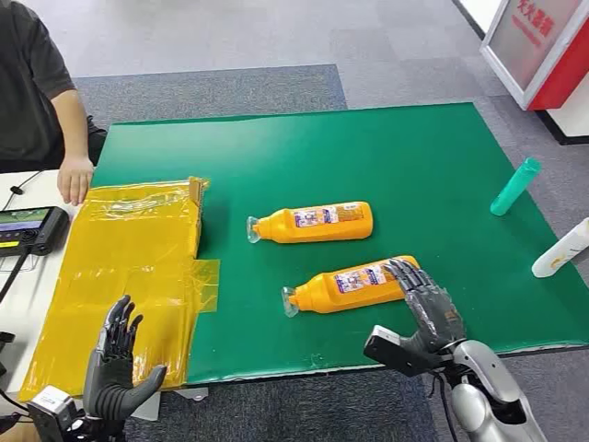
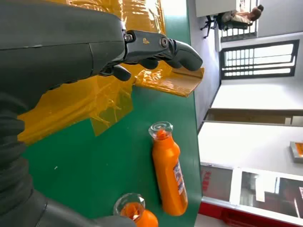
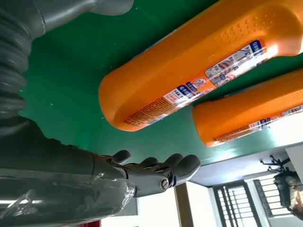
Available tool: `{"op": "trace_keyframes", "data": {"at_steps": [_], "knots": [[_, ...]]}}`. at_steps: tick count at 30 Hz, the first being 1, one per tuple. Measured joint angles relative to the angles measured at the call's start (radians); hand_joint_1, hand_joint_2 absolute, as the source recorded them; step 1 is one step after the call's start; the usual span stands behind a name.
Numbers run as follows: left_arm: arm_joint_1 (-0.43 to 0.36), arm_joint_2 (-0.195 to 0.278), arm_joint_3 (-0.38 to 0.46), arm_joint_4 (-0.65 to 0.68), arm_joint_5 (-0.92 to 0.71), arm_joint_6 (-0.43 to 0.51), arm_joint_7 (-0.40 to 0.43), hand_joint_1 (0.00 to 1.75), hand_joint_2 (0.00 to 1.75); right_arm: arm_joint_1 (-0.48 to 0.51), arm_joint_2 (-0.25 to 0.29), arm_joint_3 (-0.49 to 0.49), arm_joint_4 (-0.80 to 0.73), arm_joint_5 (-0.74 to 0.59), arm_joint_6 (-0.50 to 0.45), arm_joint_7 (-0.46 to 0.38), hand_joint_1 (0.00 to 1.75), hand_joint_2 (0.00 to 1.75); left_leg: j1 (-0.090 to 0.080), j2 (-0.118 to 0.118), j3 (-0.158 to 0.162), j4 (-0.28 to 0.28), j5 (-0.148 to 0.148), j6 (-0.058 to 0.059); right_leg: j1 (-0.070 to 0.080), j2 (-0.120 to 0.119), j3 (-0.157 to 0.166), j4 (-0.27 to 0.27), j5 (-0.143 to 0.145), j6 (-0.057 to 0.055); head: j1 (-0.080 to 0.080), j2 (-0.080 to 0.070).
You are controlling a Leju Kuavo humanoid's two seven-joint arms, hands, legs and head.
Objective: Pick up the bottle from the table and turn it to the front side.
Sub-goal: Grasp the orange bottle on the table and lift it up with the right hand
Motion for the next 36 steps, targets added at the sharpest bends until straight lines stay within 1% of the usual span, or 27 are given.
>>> {"op": "trace_keyframes", "data": {"at_steps": [5,9,13,16,18,22,28,31,36], "knots": [[0.000,0.000,0.000,0.002,0.000,0.000,0.000,0.00,1.75,-0.006,-0.005,0.002,0.008,0.002,0.005,0.005,0.00,1.75,0.000,0.000,0.000,0.000,0.000,0.000,0.000,0.000,0.000,0.000,0.000,0.000,0.000,0.000],[-0.003,0.000,0.000,0.004,-0.004,0.007,0.000,0.00,1.75,-0.039,-0.018,0.010,0.028,0.012,0.040,0.026,0.00,1.75,0.000,0.000,0.000,0.000,0.000,0.000,0.000,0.000,0.000,0.000,0.000,0.000,0.000,0.000],[-0.005,0.002,0.000,0.006,-0.005,0.018,0.000,0.00,1.75,-0.109,-0.036,0.030,0.063,0.031,0.095,0.050,0.00,1.75,0.000,0.000,0.000,0.000,0.001,0.000,0.000,0.000,0.000,0.000,0.001,0.001,0.000,0.000],[-0.009,0.005,0.000,0.009,-0.005,0.028,0.000,0.00,1.75,-0.184,-0.049,0.067,0.114,0.033,0.160,0.065,0.00,1.75,0.000,0.000,0.000,0.000,0.003,0.000,0.000,0.000,0.000,0.000,0.003,0.001,0.000,0.000],[-0.014,0.006,0.000,0.013,-0.004,0.032,0.000,0.00,1.75,-0.235,-0.054,0.095,0.158,0.018,0.185,0.065,0.00,1.75,0.000,0.000,0.000,0.000,0.003,0.000,0.000,0.000,0.000,0.000,0.003,0.001,0.000,0.000],[-0.022,0.008,0.000,0.022,0.000,0.037,0.000,0.00,1.75,-0.310,-0.056,0.144,0.240,-0.009,0.192,0.063,0.00,1.75,0.000,0.000,0.000,0.000,0.004,0.000,0.000,0.000,0.000,0.000,0.004,0.001,0.000,0.000],[-0.023,0.010,0.000,0.031,0.006,0.042,0.000,0.00,1.75,-0.359,-0.058,0.189,0.308,-0.010,0.197,0.069,0.00,1.75,0.000,0.000,-0.001,0.000,0.004,0.000,0.000,0.000,-0.001,0.000,0.004,0.000,0.000,0.000],[-0.027,0.012,0.000,0.035,0.007,0.044,0.000,0.00,1.75,-0.397,-0.058,0.217,0.353,-0.019,0.230,0.070,0.00,1.75,0.000,0.000,-0.001,0.000,0.004,0.000,0.000,0.000,-0.001,0.000,0.004,0.001,0.000,0.000],[-0.038,0.018,-0.002,0.043,0.014,0.063,0.000,0.00,1.75,-0.482,-0.057,0.287,0.479,-0.045,0.284,0.057,0.00,1.75,0.000,0.000,-0.001,0.000,0.005,0.001,0.000,0.000,-0.001,0.000,0.005,0.001,0.000,0.000]]}}
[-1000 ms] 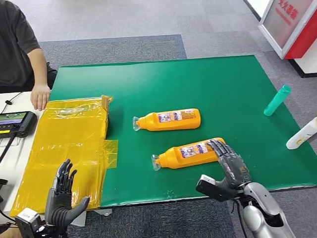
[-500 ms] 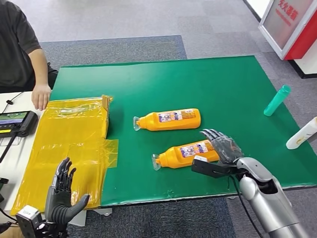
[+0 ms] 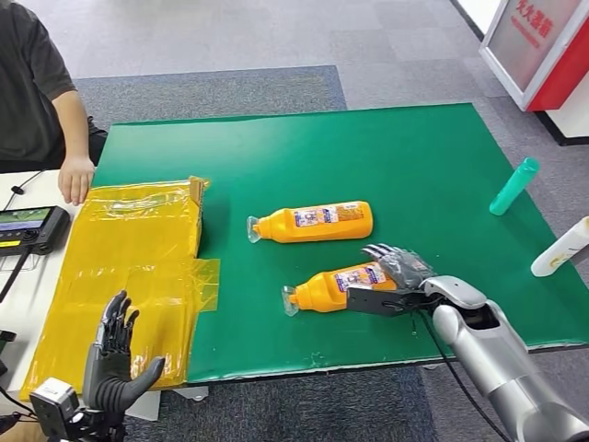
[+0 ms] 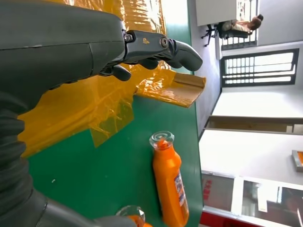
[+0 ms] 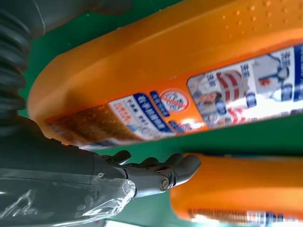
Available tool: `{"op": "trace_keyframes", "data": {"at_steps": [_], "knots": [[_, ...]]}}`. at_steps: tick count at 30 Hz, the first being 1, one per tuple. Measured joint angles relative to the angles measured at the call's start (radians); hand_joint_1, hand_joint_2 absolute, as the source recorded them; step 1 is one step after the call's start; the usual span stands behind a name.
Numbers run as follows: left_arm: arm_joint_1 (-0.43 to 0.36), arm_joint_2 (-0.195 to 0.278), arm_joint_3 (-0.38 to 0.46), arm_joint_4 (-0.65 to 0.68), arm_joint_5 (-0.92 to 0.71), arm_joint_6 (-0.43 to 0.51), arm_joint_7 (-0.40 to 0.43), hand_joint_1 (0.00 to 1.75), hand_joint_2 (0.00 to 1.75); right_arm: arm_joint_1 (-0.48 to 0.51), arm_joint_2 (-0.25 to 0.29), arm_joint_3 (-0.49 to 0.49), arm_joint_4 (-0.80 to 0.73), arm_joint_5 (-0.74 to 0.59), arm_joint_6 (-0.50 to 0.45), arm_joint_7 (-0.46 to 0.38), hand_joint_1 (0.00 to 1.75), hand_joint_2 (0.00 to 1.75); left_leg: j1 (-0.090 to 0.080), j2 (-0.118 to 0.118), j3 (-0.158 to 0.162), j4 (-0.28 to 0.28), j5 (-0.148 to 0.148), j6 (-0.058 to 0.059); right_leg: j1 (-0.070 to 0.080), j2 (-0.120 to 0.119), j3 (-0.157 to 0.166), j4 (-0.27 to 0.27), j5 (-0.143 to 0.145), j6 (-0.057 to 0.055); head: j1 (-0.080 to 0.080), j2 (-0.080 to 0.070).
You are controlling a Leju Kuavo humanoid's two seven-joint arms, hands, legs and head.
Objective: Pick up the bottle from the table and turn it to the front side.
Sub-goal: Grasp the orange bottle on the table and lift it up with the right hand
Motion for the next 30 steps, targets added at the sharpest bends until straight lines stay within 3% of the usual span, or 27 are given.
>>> {"op": "trace_keyframes", "data": {"at_steps": [8,12,23,30], "knots": [[-0.019,0.003,-0.009,0.002,0.048,0.000,0.000,0.00,1.75,-0.107,-0.008,0.062,0.100,-0.027,0.063,0.022,0.00,1.75,0.000,0.000,0.000,0.000,0.000,0.000,-0.001,0.000,0.000,0.000,0.001,0.000,0.000,0.000],[-0.028,0.006,-0.018,0.002,0.056,0.009,0.000,0.00,1.75,-0.144,-0.021,0.075,0.109,-0.038,0.078,0.033,1.74,1.75,0.000,0.000,0.000,0.000,0.001,0.000,0.000,0.000,0.000,0.000,0.001,0.000,0.000,0.000],[-0.012,0.020,-0.022,0.004,0.025,0.028,0.000,0.00,1.75,-0.109,-0.047,0.087,0.110,-0.048,-0.011,0.014,1.75,1.75,0.000,0.000,0.001,0.000,0.000,0.000,0.000,0.001,0.000,0.000,0.001,0.000,0.000,0.000],[-0.007,0.026,-0.022,0.004,0.022,0.030,0.000,0.00,1.75,-0.103,-0.047,0.085,0.110,-0.048,-0.015,0.012,1.75,1.75,0.000,0.000,0.004,0.000,0.000,0.000,0.000,0.001,0.002,0.000,0.001,0.000,0.000,0.000]]}}
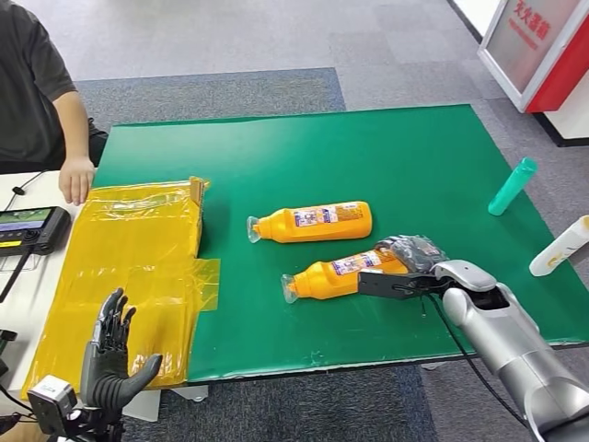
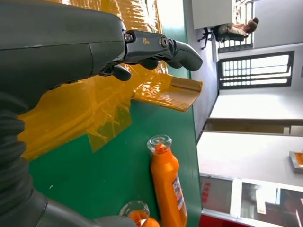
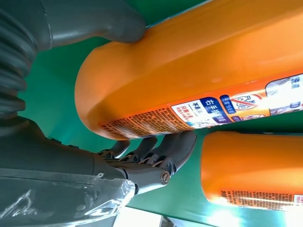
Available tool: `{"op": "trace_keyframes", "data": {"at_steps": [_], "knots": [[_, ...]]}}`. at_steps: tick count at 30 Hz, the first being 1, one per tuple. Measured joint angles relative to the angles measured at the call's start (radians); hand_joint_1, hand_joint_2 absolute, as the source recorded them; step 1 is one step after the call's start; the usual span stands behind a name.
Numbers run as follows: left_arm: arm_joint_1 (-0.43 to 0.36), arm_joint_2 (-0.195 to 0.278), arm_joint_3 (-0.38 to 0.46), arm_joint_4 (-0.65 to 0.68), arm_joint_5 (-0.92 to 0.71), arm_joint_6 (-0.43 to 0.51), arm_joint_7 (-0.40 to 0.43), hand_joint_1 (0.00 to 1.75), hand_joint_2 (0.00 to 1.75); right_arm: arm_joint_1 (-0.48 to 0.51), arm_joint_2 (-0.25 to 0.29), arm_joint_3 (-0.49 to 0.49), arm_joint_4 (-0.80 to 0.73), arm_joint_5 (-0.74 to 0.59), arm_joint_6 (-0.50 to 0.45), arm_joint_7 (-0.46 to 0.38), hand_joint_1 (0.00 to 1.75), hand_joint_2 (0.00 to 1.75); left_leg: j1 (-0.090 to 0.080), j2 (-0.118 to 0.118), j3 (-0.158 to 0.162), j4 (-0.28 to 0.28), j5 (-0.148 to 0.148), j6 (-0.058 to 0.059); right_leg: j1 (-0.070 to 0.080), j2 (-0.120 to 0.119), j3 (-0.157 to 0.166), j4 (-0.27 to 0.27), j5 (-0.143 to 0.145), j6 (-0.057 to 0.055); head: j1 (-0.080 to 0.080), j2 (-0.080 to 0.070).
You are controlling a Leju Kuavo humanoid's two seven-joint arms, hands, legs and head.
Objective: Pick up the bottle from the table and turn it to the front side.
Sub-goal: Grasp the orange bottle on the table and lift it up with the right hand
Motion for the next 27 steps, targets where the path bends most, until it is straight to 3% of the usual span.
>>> {"op": "trace_keyframes", "data": {"at_steps": [21,22,23,25,26,27], "knots": [[0.000,0.007,0.004,0.000,-0.010,-0.015,0.000,0.00,1.75,0.031,-0.010,0.000,-0.029,-0.008,-0.031,-0.023,1.74,1.75,0.000,0.000,0.002,0.000,0.000,0.000,0.000,0.000,0.002,0.000,0.001,0.000,0.000,0.000],[0.000,0.007,0.005,0.000,-0.011,-0.015,0.000,0.00,1.75,0.035,-0.011,0.000,-0.034,-0.009,-0.034,-0.022,1.58,1.75,0.000,0.000,0.002,0.000,0.000,0.000,0.000,0.000,0.002,0.000,0.001,0.000,0.000,0.000],[0.000,0.007,0.005,0.000,-0.011,-0.015,0.000,0.00,1.75,0.039,-0.011,0.000,-0.038,-0.008,-0.035,-0.020,1.27,1.75,0.000,0.000,0.002,0.000,0.000,0.000,0.000,0.000,0.002,0.000,0.001,0.000,0.000,0.000],[0.000,0.007,0.005,0.000,-0.013,-0.016,0.000,0.00,1.75,0.041,-0.011,0.000,-0.043,-0.002,-0.030,-0.016,0.45,1.75,0.000,0.000,0.002,0.000,0.000,0.000,0.000,0.000,0.002,0.000,0.001,0.000,0.000,0.000],[0.000,0.008,0.005,0.000,-0.015,-0.016,0.000,0.00,1.75,0.041,-0.011,0.000,-0.043,0.001,-0.026,-0.015,0.17,1.75,0.000,0.000,0.003,0.000,0.000,0.000,0.000,0.000,0.003,0.000,0.001,0.000,0.000,0.000],[0.000,0.008,0.005,0.000,-0.015,-0.017,0.000,0.00,1.75,0.040,-0.011,0.001,-0.043,0.005,-0.023,-0.015,0.05,1.75,0.000,0.000,0.003,0.000,0.000,0.000,0.000,0.000,0.003,0.000,0.001,0.000,0.000,0.000]]}}
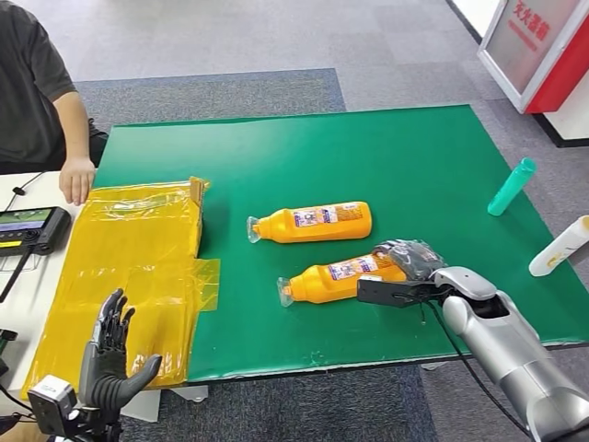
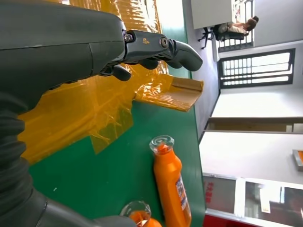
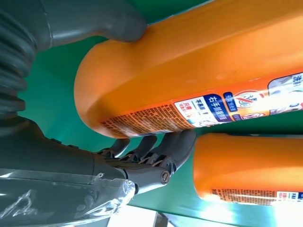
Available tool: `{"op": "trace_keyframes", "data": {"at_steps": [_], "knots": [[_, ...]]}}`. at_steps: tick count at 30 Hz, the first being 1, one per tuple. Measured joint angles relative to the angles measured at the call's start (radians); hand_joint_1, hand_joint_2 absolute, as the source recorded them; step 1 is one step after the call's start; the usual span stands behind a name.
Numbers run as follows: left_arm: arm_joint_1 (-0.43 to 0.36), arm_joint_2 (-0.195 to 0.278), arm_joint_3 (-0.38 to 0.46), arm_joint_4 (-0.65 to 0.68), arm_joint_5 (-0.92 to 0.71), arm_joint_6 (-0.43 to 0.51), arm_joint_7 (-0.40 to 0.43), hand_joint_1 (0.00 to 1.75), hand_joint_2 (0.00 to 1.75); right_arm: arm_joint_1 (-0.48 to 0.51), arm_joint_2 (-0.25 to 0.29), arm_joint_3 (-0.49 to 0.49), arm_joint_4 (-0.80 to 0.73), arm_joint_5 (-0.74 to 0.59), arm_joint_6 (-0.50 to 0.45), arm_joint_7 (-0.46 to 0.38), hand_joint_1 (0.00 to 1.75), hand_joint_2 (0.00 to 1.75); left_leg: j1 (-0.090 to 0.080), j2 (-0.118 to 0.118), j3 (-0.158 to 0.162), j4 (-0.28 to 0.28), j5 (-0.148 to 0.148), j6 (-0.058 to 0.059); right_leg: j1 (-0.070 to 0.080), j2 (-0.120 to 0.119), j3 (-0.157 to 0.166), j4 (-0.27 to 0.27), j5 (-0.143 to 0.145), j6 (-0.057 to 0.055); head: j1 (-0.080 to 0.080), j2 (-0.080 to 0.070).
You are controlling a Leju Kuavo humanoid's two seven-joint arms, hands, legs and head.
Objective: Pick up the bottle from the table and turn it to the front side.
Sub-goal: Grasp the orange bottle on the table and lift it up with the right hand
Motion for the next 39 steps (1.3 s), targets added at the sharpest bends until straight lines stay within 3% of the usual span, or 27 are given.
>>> {"op": "trace_keyframes", "data": {"at_steps": [12,16,28,35,39], "knots": [[-0.019,-0.007,-0.005,-0.006,0.045,-0.001,0.000,0.00,1.75,-0.042,0.000,0.045,0.007,0.017,0.081,0.025,0.00,1.75,0.000,0.000,-0.003,0.000,0.003,0.000,0.000,0.000,-0.003,0.000,0.002,0.001,0.000,0.000],[-0.019,-0.008,-0.005,-0.006,0.049,-0.001,0.000,0.00,1.75,-0.047,0.000,0.057,0.012,0.017,0.084,0.027,1.74,1.75,0.000,0.000,-0.005,0.000,0.003,0.000,0.000,0.000,-0.004,0.000,0.002,0.001,0.000,0.000],[-0.019,-0.007,-0.005,-0.006,0.054,0.000,0.000,0.00,1.75,-0.061,0.000,0.075,0.020,0.000,0.088,0.015,1.75,1.75,0.000,0.000,-0.005,0.000,0.003,0.000,0.000,0.000,-0.005,0.000,0.002,0.001,0.000,0.000],[0.001,-0.005,-0.002,-0.005,0.022,-0.019,0.000,0.00,1.75,0.039,0.001,0.033,-0.009,-0.046,-0.094,-0.011,1.75,1.75,0.000,-0.001,-0.005,0.000,0.002,0.000,0.000,-0.001,-0.005,0.000,0.001,0.001,0.000,0.000],[0.006,-0.008,-0.001,-0.004,0.012,-0.044,0.000,0.00,1.75,0.141,0.002,-0.023,-0.102,-0.058,-0.142,-0.009,1.75,1.75,0.000,-0.001,-0.006,0.000,0.002,0.000,0.000,-0.001,-0.005,0.000,0.001,0.001,0.000,0.000]]}}
